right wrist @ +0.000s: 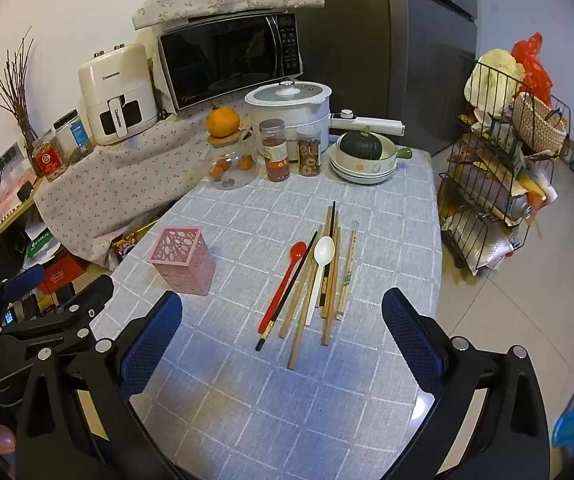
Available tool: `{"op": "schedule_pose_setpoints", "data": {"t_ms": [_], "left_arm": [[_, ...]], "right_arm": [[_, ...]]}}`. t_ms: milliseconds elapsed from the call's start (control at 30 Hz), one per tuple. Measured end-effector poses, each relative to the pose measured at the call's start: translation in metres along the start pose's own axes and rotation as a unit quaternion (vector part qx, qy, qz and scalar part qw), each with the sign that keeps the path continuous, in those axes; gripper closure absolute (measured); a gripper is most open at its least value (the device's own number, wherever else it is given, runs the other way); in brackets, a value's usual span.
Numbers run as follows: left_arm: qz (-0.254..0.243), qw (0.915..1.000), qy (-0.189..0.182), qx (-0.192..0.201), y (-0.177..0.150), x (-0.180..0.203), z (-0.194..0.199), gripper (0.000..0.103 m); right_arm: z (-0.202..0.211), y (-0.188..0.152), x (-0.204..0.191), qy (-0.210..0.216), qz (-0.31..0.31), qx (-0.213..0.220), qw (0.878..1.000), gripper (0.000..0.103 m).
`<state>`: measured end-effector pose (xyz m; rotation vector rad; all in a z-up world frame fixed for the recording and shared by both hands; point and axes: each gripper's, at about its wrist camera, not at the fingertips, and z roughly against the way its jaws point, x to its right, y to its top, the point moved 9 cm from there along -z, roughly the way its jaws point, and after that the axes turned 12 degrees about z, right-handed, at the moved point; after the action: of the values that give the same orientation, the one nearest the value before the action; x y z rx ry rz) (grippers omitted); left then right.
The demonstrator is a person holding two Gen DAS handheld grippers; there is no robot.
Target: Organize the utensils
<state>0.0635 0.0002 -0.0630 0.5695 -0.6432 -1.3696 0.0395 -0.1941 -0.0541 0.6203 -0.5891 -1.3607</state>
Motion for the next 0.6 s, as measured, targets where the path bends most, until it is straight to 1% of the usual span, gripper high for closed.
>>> {"op": "schedule_pose_setpoints", "data": {"t_ms": [267,300,600], "left_arm": [[0.001,1.0,0.005,0.004,0.0004,0.0016,0.0069,0.007],[0.003,1.0,-0.008,-0.004,0.0026,0.0037,0.0028,0.007],[0.002,1.0,-0.006,-0.003,-0.0005,0.0089,0.0028,0.007]], "right_arm": [[0.0021,0.0009,0.0036,0.001,-0.003,0.0,1.0,0.006],[0.0022,0.001,0.0041,0.001,-0.003,-0.001,1.0,0.006],[-0.0039,-0.0041,0.0019,0.003,-0.01,-0.007,1.0,0.006]]}}
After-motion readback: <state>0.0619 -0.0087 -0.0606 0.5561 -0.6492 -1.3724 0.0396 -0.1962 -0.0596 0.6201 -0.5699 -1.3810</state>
